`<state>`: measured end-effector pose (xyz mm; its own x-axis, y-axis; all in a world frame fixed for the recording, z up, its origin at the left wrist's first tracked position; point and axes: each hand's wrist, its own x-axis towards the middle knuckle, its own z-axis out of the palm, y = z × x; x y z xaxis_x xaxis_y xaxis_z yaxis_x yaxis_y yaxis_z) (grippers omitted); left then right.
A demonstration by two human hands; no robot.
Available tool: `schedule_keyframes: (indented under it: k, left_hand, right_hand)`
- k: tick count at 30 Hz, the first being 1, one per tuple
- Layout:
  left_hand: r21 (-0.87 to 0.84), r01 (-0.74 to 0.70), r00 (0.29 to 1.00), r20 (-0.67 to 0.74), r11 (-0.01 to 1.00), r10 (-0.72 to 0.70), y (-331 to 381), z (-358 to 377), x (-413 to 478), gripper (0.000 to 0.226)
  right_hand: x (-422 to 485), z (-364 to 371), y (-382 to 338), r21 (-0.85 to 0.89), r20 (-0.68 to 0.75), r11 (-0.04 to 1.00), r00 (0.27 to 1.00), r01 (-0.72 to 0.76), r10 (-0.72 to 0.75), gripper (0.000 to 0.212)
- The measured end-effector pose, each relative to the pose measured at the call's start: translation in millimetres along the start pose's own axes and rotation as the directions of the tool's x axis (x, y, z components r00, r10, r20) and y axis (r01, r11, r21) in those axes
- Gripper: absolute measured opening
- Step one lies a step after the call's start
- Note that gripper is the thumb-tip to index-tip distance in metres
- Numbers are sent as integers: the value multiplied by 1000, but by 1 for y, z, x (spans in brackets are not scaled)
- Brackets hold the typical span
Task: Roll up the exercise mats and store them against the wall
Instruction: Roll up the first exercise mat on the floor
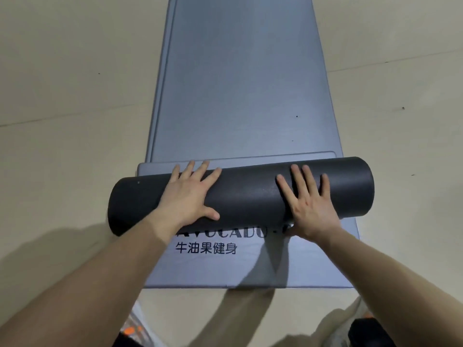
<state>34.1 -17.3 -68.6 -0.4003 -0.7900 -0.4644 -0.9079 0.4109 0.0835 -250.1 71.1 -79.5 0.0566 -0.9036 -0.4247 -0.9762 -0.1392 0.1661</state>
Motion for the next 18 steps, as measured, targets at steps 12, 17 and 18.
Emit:
schedule_keyframes:
  k: [12, 17, 18]
  left_hand:
    - [84, 101, 972, -219, 991, -80, -33, 5, 10, 124]
    - [-675, 451, 710, -125, 584, -693, -44, 33, -57, 92]
    - [-810, 439, 718, 56, 389, -694, -38, 39, -65, 91]
  right_hand:
    - [77, -63, 12, 128, 148, 988, 983, 89, -108, 140]
    - [50, -65, -87, 382, 222, 923, 974, -51, -38, 125]
    - [47, -66, -116, 405, 225, 911, 974, -71, -24, 123]
